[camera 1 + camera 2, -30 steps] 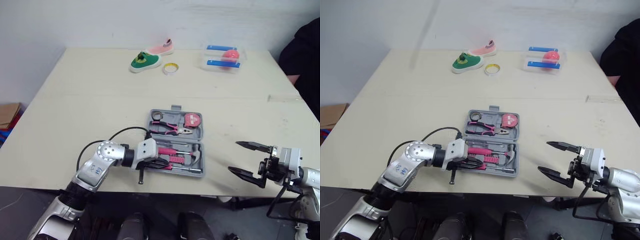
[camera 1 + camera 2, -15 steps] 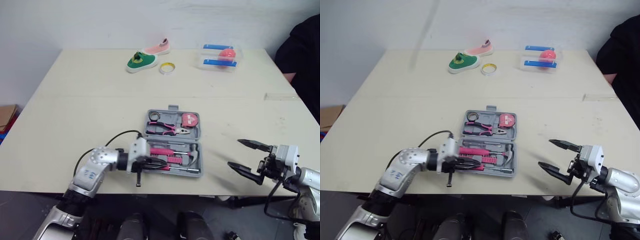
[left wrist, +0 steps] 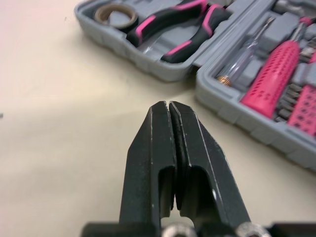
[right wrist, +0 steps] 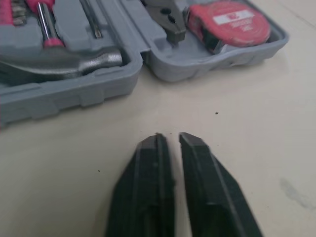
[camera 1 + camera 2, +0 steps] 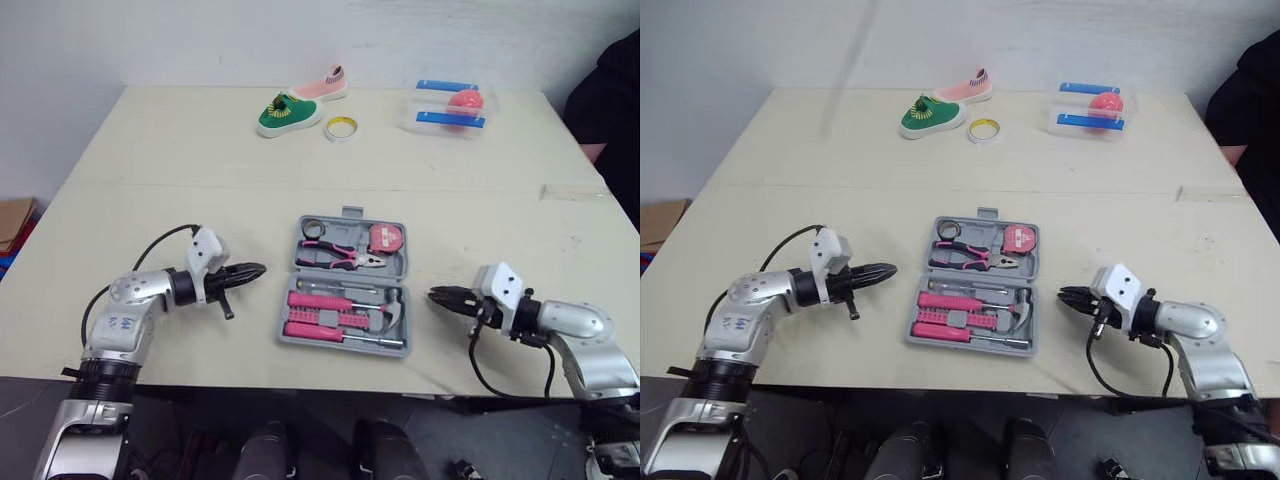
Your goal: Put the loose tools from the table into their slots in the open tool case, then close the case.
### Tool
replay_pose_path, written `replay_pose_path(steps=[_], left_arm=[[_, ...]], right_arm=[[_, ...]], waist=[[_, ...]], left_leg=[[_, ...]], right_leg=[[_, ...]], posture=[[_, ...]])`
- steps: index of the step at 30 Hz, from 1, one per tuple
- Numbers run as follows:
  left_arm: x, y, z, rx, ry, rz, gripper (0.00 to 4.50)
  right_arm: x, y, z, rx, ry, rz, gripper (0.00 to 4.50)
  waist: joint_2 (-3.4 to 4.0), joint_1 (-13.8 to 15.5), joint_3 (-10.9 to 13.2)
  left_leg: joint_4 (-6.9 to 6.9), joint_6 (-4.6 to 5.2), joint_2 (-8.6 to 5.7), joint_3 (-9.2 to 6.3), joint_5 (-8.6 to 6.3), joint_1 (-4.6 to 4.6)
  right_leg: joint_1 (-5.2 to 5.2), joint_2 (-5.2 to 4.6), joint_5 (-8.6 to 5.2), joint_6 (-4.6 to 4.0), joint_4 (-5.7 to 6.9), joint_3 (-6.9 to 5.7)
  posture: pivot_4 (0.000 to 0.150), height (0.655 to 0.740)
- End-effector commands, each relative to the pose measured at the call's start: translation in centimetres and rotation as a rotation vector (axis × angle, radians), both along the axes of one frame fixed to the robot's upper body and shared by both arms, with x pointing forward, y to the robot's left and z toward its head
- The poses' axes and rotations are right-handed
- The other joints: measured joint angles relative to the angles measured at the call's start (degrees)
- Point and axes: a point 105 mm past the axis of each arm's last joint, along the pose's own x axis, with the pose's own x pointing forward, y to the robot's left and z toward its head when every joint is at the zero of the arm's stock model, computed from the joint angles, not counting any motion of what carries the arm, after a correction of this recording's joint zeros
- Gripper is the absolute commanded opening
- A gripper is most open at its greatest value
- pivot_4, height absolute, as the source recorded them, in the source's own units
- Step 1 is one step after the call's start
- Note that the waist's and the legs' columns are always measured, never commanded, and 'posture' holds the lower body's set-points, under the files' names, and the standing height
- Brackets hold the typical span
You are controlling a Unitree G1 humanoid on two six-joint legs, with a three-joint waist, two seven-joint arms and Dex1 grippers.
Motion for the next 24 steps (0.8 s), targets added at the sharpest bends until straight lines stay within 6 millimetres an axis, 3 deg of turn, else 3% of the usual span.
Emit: replay_pose_path(steps=[1, 7, 15, 19, 24], left_arm=[[0.5, -1.5, -0.4, 0.014, -0.012, -0.014, 0.00], [0.9, -3.1, -1.3, 0.028, 0.005, -0.029, 0.00], [1.6, -3.3, -2.0, 0.027, 0.008, 0.015, 0.00], [-0.2, -4.2, -2.6, 0.011, 0.062, -0.102, 0.00], [-1.0, -3.5, -2.7, 0.010, 0.072, -0.090, 0.00]], right_arm=[[0.9, 1.4, -0.3, -0.022, -0.002, 0.006, 0.06], [1.6, 4.7, -0.7, -0.002, -0.004, 0.043, 0.06], [1.8, 6.1, -0.9, -0.012, -0.003, 0.078, 0.06], [2.2, 7.4, -0.4, -0.011, -0.030, 0.127, 0.06], [1.7, 8.8, -0.4, -0.015, -0.022, 0.212, 0.06]], waist=[[-0.08, -0.2, 0.0], [-0.29, -0.9, 0.1], [-0.29, -1.6, 0.1], [-0.29, -1.9, 0.1], [-0.29, -2.0, 0.1]], left_leg=[[0.03, 0.04, -0.01, 0.05, -0.02, 0.00], [0.13, 0.07, 0.03, 0.06, -0.01, 0.07], [0.09, 0.03, 0.02, 0.04, 0.01, 0.09], [0.11, 0.02, 0.05, 0.04, 0.02, 0.13], [0.07, -0.03, 0.09, 0.05, 0.00, 0.14]], right_leg=[[0.01, 0.02, 0.02, 0.04, -0.01, -0.07], [0.03, 0.00, 0.08, 0.13, 0.14, -0.04], [0.03, -0.02, 0.07, 0.13, 0.20, -0.03], [0.03, -0.01, 0.07, 0.13, 0.24, -0.03], [0.03, 0.03, 0.07, 0.11, 0.21, -0.01]], posture=[[0.150, 0.7400], [0.150, 0.7400], [0.150, 0.7400], [0.150, 0.7400], [0.150, 0.7400]])
